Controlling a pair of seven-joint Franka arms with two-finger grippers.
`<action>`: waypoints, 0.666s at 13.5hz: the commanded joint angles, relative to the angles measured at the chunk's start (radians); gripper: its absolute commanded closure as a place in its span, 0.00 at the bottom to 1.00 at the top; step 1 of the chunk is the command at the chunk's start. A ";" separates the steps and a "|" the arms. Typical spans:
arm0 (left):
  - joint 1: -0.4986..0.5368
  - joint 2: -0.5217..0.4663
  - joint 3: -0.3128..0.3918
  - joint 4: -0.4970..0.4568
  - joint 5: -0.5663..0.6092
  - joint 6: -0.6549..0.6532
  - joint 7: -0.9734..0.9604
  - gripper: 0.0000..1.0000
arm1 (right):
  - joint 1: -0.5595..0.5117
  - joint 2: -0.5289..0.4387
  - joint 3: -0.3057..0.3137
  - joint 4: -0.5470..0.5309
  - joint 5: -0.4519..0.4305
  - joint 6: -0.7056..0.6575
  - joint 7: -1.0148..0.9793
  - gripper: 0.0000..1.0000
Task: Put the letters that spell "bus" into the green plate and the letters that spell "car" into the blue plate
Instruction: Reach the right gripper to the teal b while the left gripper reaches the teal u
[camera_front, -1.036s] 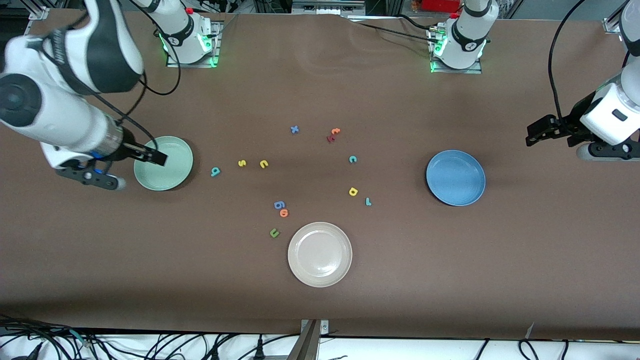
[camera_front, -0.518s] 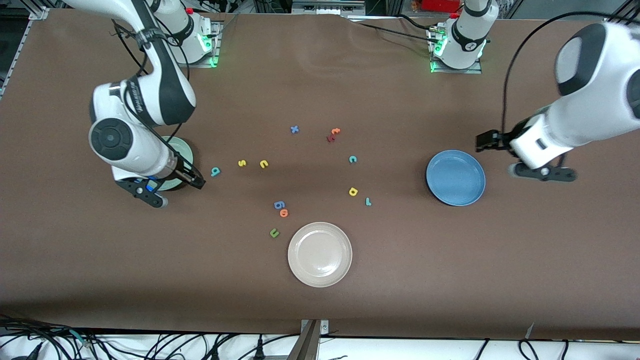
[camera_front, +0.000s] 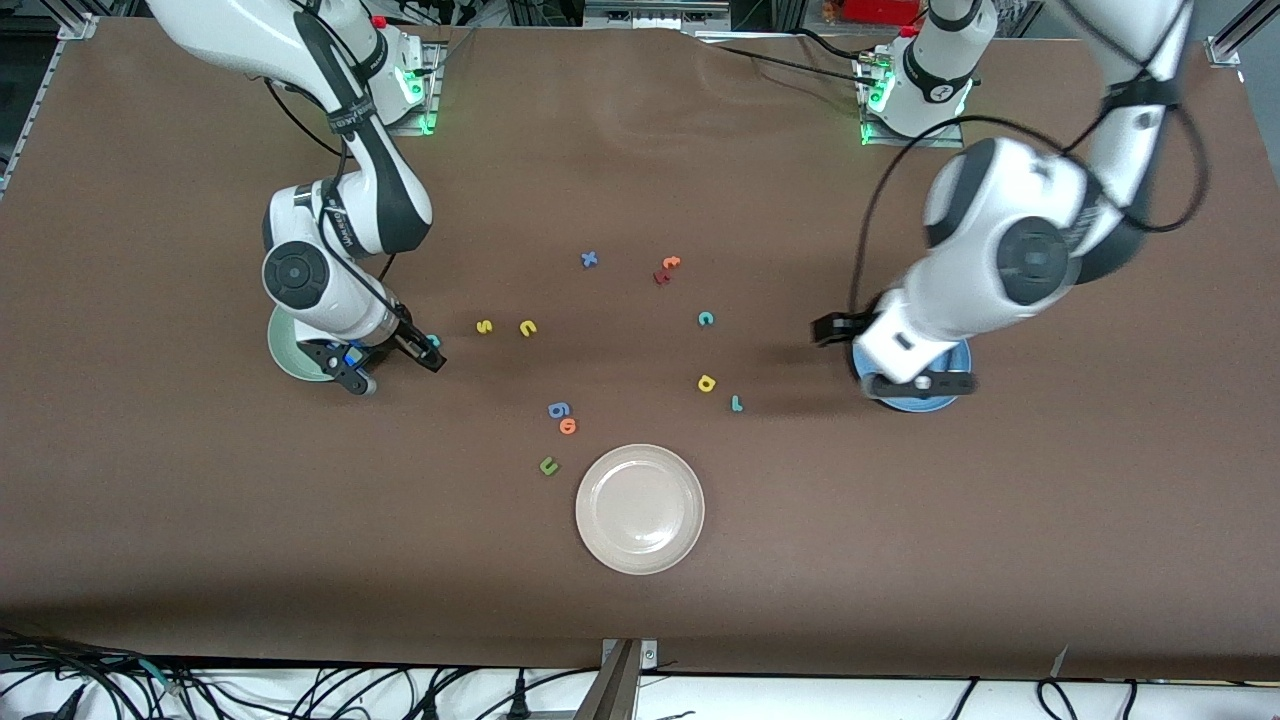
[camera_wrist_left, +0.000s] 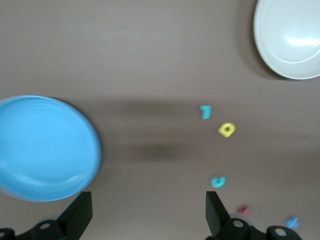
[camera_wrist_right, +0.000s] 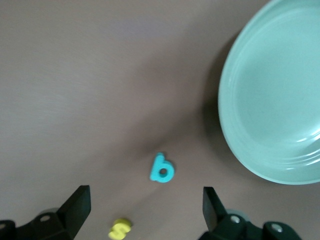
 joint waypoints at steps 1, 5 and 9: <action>-0.097 0.014 0.008 -0.149 -0.007 0.236 -0.129 0.00 | 0.003 -0.024 0.016 -0.074 0.014 0.063 0.034 0.01; -0.212 0.124 0.011 -0.193 0.053 0.433 -0.304 0.00 | 0.003 0.017 0.024 -0.077 0.014 0.100 0.034 0.36; -0.255 0.199 0.008 -0.193 0.176 0.481 -0.465 0.00 | 0.003 0.039 0.024 -0.077 0.013 0.127 0.017 0.38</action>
